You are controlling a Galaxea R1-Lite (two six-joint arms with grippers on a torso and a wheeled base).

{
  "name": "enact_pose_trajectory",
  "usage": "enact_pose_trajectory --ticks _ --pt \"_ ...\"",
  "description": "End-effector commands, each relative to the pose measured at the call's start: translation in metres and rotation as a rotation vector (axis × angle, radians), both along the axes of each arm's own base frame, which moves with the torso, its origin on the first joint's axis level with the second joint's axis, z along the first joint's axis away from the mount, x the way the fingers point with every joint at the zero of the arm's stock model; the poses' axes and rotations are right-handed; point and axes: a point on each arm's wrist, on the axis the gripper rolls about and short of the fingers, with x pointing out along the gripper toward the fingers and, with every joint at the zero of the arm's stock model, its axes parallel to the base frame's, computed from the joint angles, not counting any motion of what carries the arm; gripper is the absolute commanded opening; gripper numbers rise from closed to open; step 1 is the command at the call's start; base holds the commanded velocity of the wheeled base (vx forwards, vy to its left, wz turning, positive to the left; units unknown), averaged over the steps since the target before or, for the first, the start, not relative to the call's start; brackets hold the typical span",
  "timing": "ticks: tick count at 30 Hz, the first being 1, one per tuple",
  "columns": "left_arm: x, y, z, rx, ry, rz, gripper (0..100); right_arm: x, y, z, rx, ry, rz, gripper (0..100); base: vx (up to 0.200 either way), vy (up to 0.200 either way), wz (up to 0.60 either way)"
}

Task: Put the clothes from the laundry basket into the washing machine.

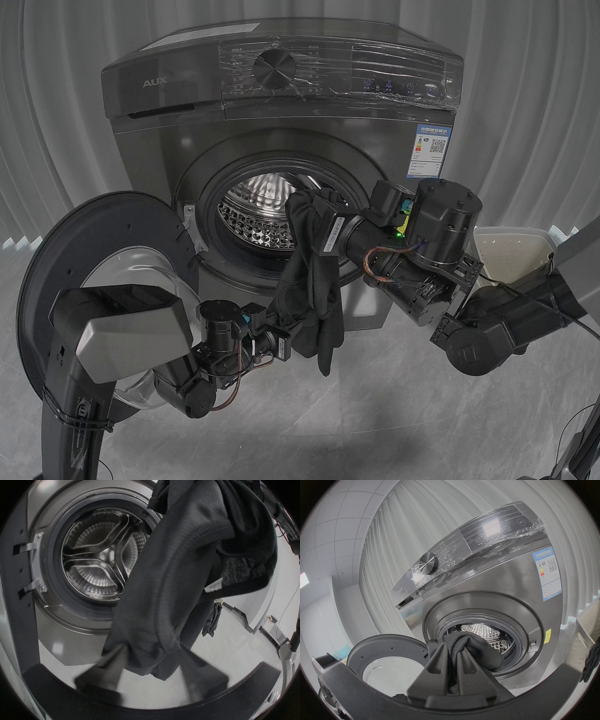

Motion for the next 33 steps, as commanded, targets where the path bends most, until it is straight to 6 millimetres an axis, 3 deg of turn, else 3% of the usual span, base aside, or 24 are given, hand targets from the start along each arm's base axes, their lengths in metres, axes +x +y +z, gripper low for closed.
enact_pose_trajectory --ticks 1,11,12,16,19,25,29,33 --pt "0.003 -0.001 0.000 -0.009 -0.011 0.002 0 0.000 -0.001 0.001 0.002 -0.001 -0.003 0 0.000 0.000 0.00" --pt "-0.004 0.002 0.016 -0.067 -0.113 -0.004 0 0.005 -0.007 -0.003 -0.006 0.008 -0.027 0 0.000 0.000 0.00" --pt "-0.013 0.007 0.029 -0.078 -0.135 -0.011 0 0.009 -0.013 -0.006 -0.013 0.015 -0.046 0 0.000 0.000 0.00" --pt "-0.027 0.015 0.045 -0.082 -0.140 -0.015 0 0.017 -0.026 -0.011 -0.024 0.026 -0.083 0 0.000 0.000 0.00" --pt "-0.042 0.024 0.078 -0.118 -0.187 -0.016 0 0.021 -0.043 -0.020 -0.035 0.034 -0.112 0 0.000 0.000 0.00" --pt "-0.068 0.044 0.129 -0.200 -0.268 -0.037 0 0.008 -0.058 -0.030 -0.064 0.070 -0.121 0 0.000 0.000 0.00" --pt "-0.081 0.052 0.148 -0.251 -0.293 -0.047 0 0.002 -0.066 -0.044 -0.096 0.110 -0.130 0 0.000 0.000 0.00" --pt "-0.082 0.053 0.154 -0.259 -0.313 -0.053 0 -0.002 -0.070 -0.051 -0.099 0.114 -0.130 0 0.000 0.000 0.00"
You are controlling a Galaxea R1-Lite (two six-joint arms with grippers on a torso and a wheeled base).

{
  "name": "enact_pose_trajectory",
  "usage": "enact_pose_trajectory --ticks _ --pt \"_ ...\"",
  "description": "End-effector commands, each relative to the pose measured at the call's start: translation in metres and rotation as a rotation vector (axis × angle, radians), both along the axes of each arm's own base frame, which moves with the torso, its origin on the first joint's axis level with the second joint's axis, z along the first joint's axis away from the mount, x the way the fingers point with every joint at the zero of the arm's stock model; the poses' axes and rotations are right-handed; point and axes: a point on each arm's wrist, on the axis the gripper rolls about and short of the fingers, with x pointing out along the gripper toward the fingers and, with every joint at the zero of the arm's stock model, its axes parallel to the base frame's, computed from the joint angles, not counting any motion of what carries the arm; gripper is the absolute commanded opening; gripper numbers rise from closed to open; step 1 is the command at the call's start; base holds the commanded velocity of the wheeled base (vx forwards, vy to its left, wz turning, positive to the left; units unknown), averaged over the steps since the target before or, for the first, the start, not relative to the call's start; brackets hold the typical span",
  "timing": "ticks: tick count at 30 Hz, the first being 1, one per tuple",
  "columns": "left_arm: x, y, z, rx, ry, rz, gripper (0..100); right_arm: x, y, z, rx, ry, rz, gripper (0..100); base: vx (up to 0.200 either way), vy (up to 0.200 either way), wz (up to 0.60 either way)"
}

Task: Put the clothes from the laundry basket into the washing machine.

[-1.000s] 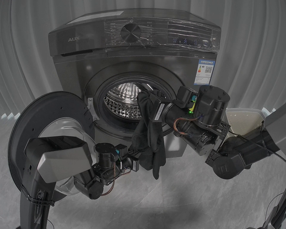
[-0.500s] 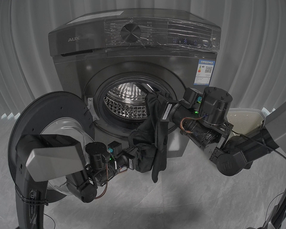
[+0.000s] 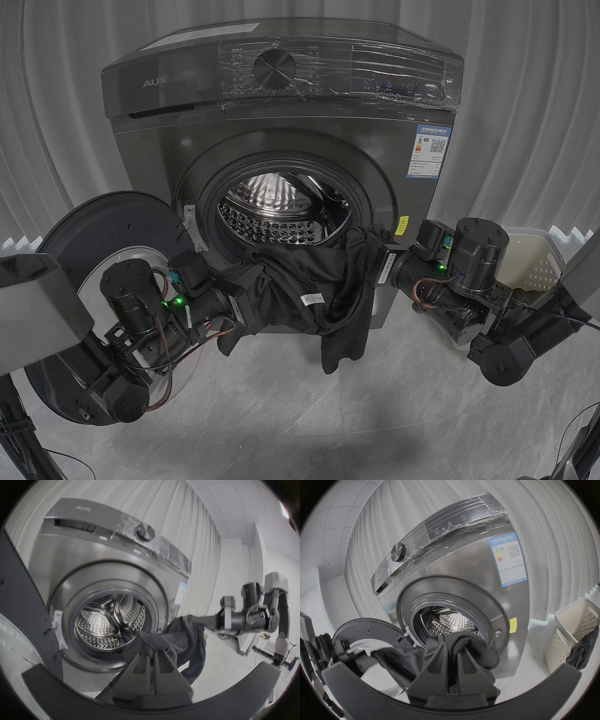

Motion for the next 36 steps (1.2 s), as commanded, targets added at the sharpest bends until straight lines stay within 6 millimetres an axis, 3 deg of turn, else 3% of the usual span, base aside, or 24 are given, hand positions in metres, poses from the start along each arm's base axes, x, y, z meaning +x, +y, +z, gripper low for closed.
enact_pose_trajectory --ticks 1,16,17,25,31,36 --pt "-0.015 0.009 0.031 -0.049 -0.077 -0.007 0 -0.008 -0.010 -0.010 -0.016 0.023 -0.006 0 0.000 0.000 0.00" --pt "-0.008 0.005 0.038 -0.074 -0.109 -0.002 0 -0.020 -0.015 -0.032 -0.033 0.096 0.035 0 0.000 0.000 0.00" --pt "-0.008 0.005 0.039 -0.074 -0.109 -0.002 0 -0.021 -0.014 -0.032 -0.024 0.103 0.036 100 0.000 0.000 0.00" --pt "-0.008 0.005 0.039 -0.078 -0.110 -0.004 0 -0.021 -0.015 -0.026 0.046 0.116 0.017 100 0.000 0.000 0.00" --pt "-0.009 0.003 0.040 -0.079 -0.110 -0.010 0 -0.007 -0.012 -0.056 -0.080 0.062 -0.106 100 0.000 0.000 0.00" --pt "-0.010 0.003 0.041 -0.081 -0.114 -0.012 0 0.002 0.001 -0.049 0.002 -0.048 -0.139 100 0.000 0.000 0.00"
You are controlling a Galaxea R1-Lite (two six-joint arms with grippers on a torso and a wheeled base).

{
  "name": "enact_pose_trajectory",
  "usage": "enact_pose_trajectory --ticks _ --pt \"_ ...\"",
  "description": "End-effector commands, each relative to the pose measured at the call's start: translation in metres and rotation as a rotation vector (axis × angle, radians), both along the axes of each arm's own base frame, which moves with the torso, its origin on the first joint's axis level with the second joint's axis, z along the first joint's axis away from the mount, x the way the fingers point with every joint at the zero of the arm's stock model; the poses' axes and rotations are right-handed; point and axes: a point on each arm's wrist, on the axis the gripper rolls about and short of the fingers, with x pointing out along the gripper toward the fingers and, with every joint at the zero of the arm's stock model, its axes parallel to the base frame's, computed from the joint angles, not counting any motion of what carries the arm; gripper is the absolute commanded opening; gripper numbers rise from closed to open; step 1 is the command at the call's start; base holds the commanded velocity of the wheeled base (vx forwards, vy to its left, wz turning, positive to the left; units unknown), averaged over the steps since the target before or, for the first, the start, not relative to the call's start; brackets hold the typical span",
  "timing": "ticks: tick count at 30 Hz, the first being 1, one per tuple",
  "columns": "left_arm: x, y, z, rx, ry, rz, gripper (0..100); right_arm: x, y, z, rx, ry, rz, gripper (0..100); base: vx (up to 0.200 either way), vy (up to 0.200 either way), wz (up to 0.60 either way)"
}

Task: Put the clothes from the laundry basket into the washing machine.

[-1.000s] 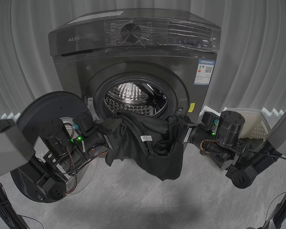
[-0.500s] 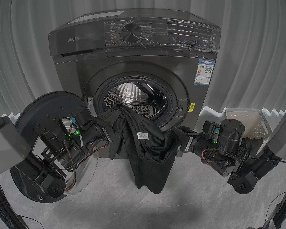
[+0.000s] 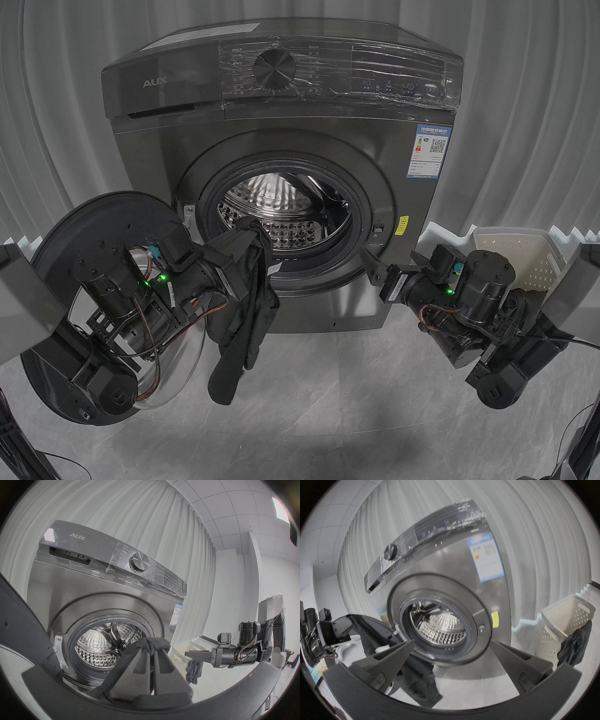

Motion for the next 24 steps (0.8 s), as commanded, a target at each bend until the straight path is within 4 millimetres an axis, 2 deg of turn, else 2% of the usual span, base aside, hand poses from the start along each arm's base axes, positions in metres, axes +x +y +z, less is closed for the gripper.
enact_pose_trajectory --ticks 1,4,7,16,22,24 --pt "-0.002 0.000 0.002 -0.004 -0.006 -0.004 0 0.016 0.015 -0.018 -0.005 -0.020 -0.047 100 0.000 0.000 0.00" --pt "-0.002 0.000 0.003 -0.005 -0.007 -0.004 0 0.023 0.020 -0.014 0.029 -0.047 -0.076 100 0.000 0.000 0.00" --pt "-0.002 0.000 0.003 -0.005 -0.007 -0.004 0 0.020 0.020 -0.018 0.045 -0.028 -0.049 100 0.000 0.000 0.00" --pt "-0.002 -0.001 0.003 -0.005 -0.009 -0.008 0 -0.028 0.008 -0.064 -0.114 0.179 0.043 100 0.000 0.000 0.00" --pt "-0.003 0.000 0.004 -0.005 -0.011 -0.010 0 -0.034 0.007 -0.060 -0.097 0.182 0.113 100 0.000 0.000 0.00" --pt "-0.003 0.000 0.004 -0.006 -0.012 -0.010 0 -0.037 0.016 -0.054 -0.035 0.178 0.162 100 0.000 0.000 0.00"
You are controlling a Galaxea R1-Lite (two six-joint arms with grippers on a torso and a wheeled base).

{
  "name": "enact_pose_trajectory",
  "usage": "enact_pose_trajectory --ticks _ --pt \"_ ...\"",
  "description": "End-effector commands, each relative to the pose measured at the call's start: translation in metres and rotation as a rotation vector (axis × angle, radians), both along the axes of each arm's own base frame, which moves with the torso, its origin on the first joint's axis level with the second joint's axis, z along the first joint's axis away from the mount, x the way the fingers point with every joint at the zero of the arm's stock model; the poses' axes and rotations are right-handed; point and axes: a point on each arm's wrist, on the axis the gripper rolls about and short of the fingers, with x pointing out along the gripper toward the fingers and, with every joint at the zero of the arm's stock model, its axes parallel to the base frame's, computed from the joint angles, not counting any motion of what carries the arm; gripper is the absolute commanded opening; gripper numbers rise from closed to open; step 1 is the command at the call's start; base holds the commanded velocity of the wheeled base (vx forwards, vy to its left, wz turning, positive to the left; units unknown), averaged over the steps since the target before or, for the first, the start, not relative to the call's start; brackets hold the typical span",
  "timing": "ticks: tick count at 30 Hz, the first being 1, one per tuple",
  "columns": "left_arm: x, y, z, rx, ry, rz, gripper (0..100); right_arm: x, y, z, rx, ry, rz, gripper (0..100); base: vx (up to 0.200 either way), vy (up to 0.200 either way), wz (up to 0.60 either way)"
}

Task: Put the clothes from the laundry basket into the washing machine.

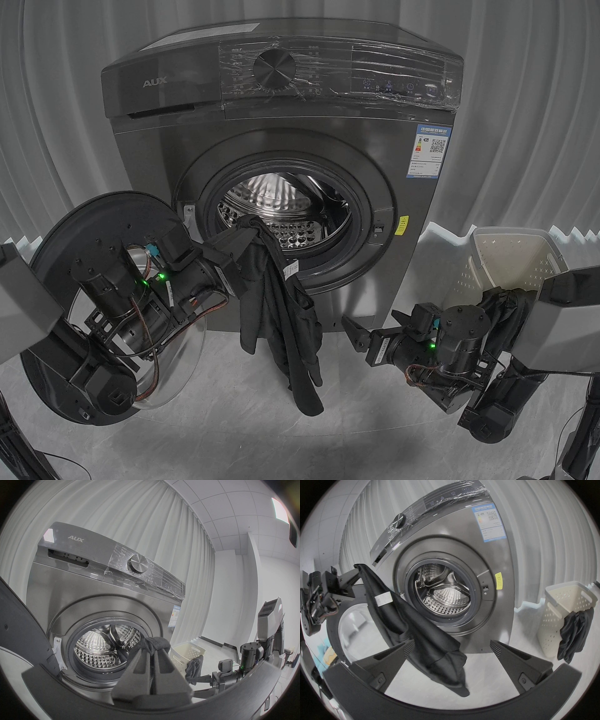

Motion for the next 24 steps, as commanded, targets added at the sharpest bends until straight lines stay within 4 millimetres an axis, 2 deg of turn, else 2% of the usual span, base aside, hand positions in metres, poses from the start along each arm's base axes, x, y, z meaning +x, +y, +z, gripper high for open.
enact_pose_trajectory --ticks 1,4,9,13,14,18,24 --pt "0.000 0.000 0.001 -0.002 -0.003 -0.001 0 -0.008 0.012 0.008 0.085 0.009 0.042 100 0.000 0.000 0.00" --pt "0.000 0.000 0.001 -0.003 -0.005 -0.001 0 -0.009 0.021 0.009 0.145 0.029 0.034 100 0.000 0.000 0.00" --pt "0.000 -0.001 0.003 -0.006 -0.010 -0.003 0 -0.008 0.022 0.005 0.127 0.045 0.028 100 0.000 0.000 0.00" --pt "0.000 -0.001 0.003 -0.005 -0.009 -0.004 0 -0.007 0.023 -0.006 0.081 0.067 0.030 100 0.000 0.000 0.00" --pt "0.000 -0.002 0.003 -0.005 -0.009 -0.006 0 -0.004 0.026 -0.015 0.039 0.071 0.036 100 0.000 0.000 0.00" --pt "-0.001 -0.002 0.003 -0.006 -0.008 -0.007 0 -0.002 0.029 -0.029 -0.018 0.089 0.073 100 0.000 0.000 0.00" --pt "-0.001 -0.002 0.006 -0.016 -0.018 -0.008 0 0.001 0.032 -0.034 -0.054 0.122 0.188 100 0.000 0.000 0.00"
